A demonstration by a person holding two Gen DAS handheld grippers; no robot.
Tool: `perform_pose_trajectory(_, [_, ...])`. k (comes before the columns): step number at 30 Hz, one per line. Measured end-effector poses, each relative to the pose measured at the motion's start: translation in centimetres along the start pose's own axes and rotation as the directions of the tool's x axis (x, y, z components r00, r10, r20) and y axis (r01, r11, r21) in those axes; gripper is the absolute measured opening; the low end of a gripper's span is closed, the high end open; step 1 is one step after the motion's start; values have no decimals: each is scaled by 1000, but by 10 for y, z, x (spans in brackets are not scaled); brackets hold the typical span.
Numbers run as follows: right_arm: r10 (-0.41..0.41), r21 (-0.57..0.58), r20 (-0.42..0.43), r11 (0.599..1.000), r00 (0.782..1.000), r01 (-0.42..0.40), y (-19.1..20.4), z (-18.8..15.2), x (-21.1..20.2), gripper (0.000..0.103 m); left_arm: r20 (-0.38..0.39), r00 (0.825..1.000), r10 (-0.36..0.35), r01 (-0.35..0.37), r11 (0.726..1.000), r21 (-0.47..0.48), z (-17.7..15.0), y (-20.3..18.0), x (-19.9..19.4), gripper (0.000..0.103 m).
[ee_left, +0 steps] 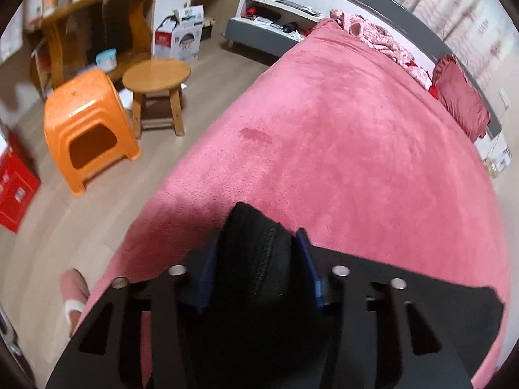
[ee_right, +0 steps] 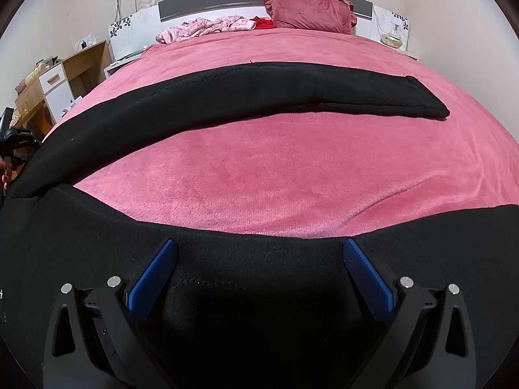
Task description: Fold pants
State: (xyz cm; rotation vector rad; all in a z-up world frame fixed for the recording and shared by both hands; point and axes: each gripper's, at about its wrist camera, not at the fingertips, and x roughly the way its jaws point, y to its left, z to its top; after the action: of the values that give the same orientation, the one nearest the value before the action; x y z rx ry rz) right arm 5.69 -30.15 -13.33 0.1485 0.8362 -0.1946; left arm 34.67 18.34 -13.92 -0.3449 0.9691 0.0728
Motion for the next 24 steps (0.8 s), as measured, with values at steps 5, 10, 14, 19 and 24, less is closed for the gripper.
perform_pose_trajectory(5, [1, 1, 0, 1000, 1000, -1, 0, 0, 0, 101, 58, 997, -59, 57, 997, 44, -7, -7, -22, 14])
perform_pose_trajectory(10, [0, 1, 1, 1000, 1000, 0, 1, 0, 1, 101, 149, 974, -169, 150, 980, 132, -23, -21, -71, 13])
perform_pose_trajectory(14, [0, 2, 1, 1000, 1000, 0, 1, -1, 1, 101, 203, 944, -259, 225, 958, 177, -54, -24, -119, 13])
perform_pose_trajectory(19, [-6, -1, -2, 1000, 1000, 6, 2, 0, 1, 101, 221, 914, -340, 319, 939, 126, -115, -3, -157, 13])
perform_pose_trajectory(24, [-22, -11, -18, 1000, 1000, 22, 5, 2, 2, 101, 171, 928, -331, 339, 940, -20, -159, 23, -136, 13])
